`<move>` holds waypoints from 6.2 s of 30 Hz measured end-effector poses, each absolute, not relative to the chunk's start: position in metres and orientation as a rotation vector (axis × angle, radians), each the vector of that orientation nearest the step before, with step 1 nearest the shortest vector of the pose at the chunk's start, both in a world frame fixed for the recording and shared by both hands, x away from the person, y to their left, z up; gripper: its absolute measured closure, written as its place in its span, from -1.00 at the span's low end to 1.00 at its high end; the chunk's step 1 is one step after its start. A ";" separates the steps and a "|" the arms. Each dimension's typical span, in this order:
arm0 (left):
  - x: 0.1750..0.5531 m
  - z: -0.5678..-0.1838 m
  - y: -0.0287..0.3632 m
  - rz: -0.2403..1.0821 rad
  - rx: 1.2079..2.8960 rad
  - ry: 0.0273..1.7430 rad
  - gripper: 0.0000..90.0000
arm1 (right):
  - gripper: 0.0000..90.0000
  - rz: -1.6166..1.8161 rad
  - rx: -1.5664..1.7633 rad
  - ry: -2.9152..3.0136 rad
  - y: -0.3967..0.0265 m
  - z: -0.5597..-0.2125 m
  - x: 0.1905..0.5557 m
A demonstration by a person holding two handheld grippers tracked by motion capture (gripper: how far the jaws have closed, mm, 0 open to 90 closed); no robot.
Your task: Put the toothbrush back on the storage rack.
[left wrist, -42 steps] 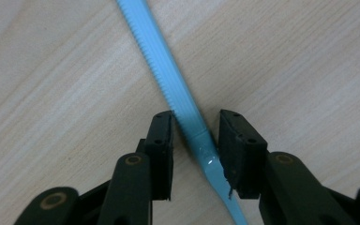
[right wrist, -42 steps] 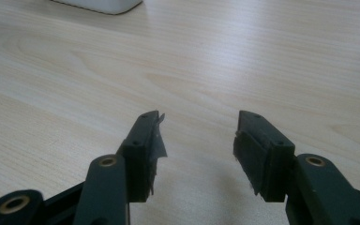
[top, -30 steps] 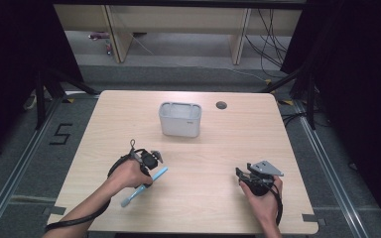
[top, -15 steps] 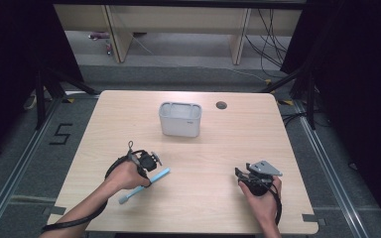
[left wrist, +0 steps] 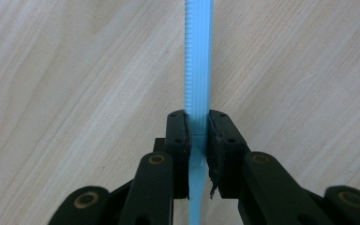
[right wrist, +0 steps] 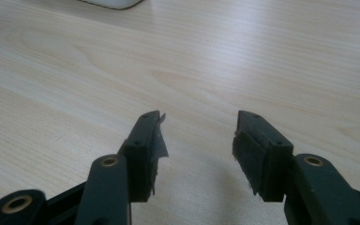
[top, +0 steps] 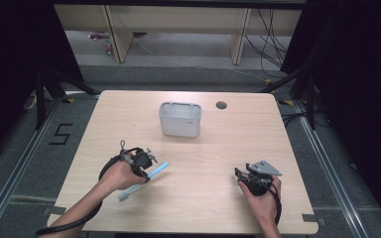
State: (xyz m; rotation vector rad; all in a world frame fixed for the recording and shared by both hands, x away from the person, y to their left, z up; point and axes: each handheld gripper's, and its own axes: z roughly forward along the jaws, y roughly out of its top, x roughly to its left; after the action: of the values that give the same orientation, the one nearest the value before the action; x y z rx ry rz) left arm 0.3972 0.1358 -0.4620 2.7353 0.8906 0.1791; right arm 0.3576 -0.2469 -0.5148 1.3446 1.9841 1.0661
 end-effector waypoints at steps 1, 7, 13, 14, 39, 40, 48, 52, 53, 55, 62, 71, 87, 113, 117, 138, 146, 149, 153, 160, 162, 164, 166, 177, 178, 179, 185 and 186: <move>0.397 -0.461 0.136 0.182 2.737 0.888 0.74 | 0.14 1.081 1.338 1.984 -0.247 -0.516 0.358; 0.398 -0.453 0.141 0.228 2.695 0.871 0.75 | 0.14 1.054 1.347 1.993 -0.248 -0.514 0.357; 0.397 -0.444 0.147 0.279 2.623 0.868 0.75 | 0.14 1.055 1.345 1.992 -0.247 -0.514 0.357; 0.397 -0.443 0.147 0.288 2.611 0.865 0.75 | 0.14 1.055 1.345 1.992 -0.247 -0.514 0.357; 0.389 -0.433 0.162 0.453 2.379 0.801 0.75 | 0.15 1.092 1.341 1.980 -0.248 -0.515 0.358; 0.389 -0.432 0.162 0.436 2.399 0.791 0.74 | 0.14 1.092 1.332 1.981 -0.248 -0.514 0.357; 0.386 -0.430 0.158 0.451 2.526 0.612 0.74 | 0.08 1.125 1.204 2.125 -0.241 -0.502 0.358; 0.383 -0.428 0.153 0.443 2.602 0.509 0.74 | 0.06 1.075 1.025 2.315 -0.230 -0.491 0.358; 0.382 -0.428 0.151 0.434 2.619 0.483 0.74 | 0.06 1.058 0.979 2.356 -0.228 -0.489 0.358; 0.381 -0.428 0.147 0.409 2.645 0.433 0.74 | 0.05 1.024 0.887 2.471 -0.221 -0.483 0.357; 0.372 -0.430 0.127 0.329 2.759 0.227 0.74 | 0.03 0.963 0.525 2.750 -0.188 -0.464 0.350; 0.361 -0.430 0.098 0.291 2.823 0.058 0.74 | -0.09 1.019 0.315 2.782 -0.145 -0.457 0.347; 0.354 -0.430 0.080 0.277 2.834 -0.015 0.74 | 0.11 1.130 0.203 2.796 -0.117 -0.460 0.351; 0.344 -0.431 0.071 0.237 2.836 -0.101 0.74 | 0.75 1.192 0.108 2.834 -0.112 -0.464 0.350; 0.345 -0.430 0.073 0.260 2.805 -0.066 0.71 | 0.75 1.191 0.115 2.816 -0.113 -0.463 0.349; 0.353 -0.433 0.146 0.361 2.095 0.583 -0.23 | 0.75 1.266 0.569 2.480 -0.161 -0.466 0.359; 0.362 -0.457 0.156 0.254 1.929 0.775 -0.32 | 0.75 1.327 0.650 2.334 -0.164 -0.464 0.360; 0.367 -0.461 0.153 0.222 1.884 0.814 -0.34 | 0.75 1.347 0.654 2.290 -0.164 -0.463 0.360; 0.372 -0.460 0.146 0.192 1.844 0.836 -0.35 | 0.75 1.389 0.675 2.251 -0.161 -0.463 0.358; 0.379 -0.458 0.133 0.162 1.791 0.846 -0.36 | 0.75 1.407 0.676 2.244 -0.158 -0.463 0.358; 0.380 -0.457 0.130 0.154 1.784 0.843 -0.36 | 0.75 1.418 0.662 2.234 -0.157 -0.463 0.358; 0.382 -0.456 0.126 0.149 1.773 0.837 -0.36 | 0.75 1.424 0.659 2.226 -0.156 -0.463 0.357; 0.382 -0.455 0.122 0.152 1.770 0.827 -0.35 | 0.75 1.428 0.646 2.215 -0.155 -0.462 0.358; 0.389 -0.456 0.115 0.120 1.708 0.846 -0.33 | 0.75 1.435 0.636 2.229 -0.148 -0.463 0.357; 0.390 -0.456 0.115 0.120 1.705 0.848 -0.33 | 0.75 1.441 0.637 2.231 -0.147 -0.463 0.357; 0.390 -0.456 0.114 0.116 1.696 0.852 -0.33 | 0.75 1.443 0.639 2.218 -0.147 -0.463 0.357; 0.393 -0.454 0.114 0.103 1.682 0.859 -0.32 | 0.75 1.450 0.627 2.219 -0.145 -0.462 0.357; 0.393 -0.453 0.113 0.100 1.676 0.862 -0.32 | 0.75 1.451 0.631 2.219 -0.145 -0.462 0.356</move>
State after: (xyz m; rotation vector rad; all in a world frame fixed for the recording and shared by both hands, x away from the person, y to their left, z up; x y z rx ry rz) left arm 0.3930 0.1132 -0.4535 1.6759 0.8621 0.0999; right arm 0.3563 -0.1448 -0.4617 0.6307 2.2194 1.4508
